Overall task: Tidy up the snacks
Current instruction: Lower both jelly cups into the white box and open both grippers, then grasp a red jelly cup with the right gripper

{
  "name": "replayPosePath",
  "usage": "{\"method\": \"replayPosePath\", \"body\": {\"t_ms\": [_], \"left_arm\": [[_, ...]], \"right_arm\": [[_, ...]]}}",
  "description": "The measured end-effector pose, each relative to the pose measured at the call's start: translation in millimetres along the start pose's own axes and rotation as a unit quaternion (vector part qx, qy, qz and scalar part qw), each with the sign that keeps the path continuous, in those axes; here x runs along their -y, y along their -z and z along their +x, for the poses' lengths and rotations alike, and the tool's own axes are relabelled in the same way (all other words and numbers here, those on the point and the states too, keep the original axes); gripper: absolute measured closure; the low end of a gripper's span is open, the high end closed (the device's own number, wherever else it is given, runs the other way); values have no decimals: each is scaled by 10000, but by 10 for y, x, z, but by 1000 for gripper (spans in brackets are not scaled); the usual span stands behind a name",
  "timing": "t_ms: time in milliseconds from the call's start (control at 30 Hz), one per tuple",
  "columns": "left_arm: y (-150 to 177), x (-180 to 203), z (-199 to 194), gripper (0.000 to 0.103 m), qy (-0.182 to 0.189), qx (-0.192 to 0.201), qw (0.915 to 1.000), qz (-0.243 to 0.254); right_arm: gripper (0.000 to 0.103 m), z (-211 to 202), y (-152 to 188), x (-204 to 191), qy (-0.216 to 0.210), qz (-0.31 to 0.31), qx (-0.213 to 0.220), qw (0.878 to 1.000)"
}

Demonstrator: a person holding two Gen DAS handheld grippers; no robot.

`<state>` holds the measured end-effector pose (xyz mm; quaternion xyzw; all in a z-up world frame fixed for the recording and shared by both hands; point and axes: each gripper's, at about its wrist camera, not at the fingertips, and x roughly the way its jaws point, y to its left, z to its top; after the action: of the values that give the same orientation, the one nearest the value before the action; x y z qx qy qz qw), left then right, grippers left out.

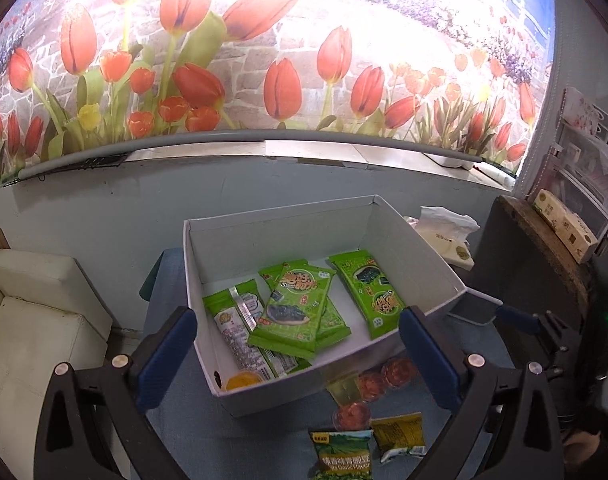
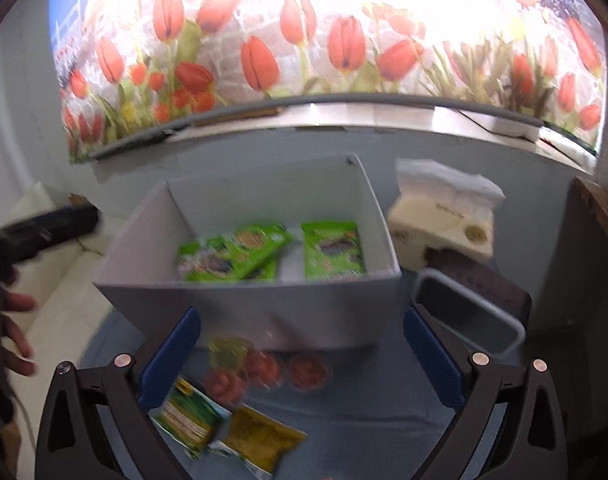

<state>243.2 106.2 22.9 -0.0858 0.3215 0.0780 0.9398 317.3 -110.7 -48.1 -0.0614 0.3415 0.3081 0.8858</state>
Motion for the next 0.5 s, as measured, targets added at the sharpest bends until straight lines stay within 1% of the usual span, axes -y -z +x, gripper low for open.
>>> {"method": "replayPosePath", "body": {"t_ms": [67,167,233,300,333,367,433,500], "left_arm": [[106,26,-74,0,42,15,10000,3],[323,85,-195,0,141,11,9999,48],[458,120,-276,0,242,-16,9997,61],[614,131,-373,0,173,-19,9998,21],[698,127,-419,0,194,-41,9998,-24],[777,119,-459,0,237,-68,9997,-57],[924,111,-529,0,207,-93,9997,-132],[1095,104,-588,0,192,-135,9996,-175]], "right_arm": [[0,59,172,35,124,13,-45,9999],[0,225,359,103,96,132,-312,9994],[0,346,438,153,144,183,-401,9989],[0,451,483,195,154,247,-496,9983],[0,492,496,206,125,270,-515,9982],[0,536,502,204,158,253,-518,9982],[0,569,528,180,190,214,-457,9985],[0,655,538,152,249,191,-522,9981]]}}
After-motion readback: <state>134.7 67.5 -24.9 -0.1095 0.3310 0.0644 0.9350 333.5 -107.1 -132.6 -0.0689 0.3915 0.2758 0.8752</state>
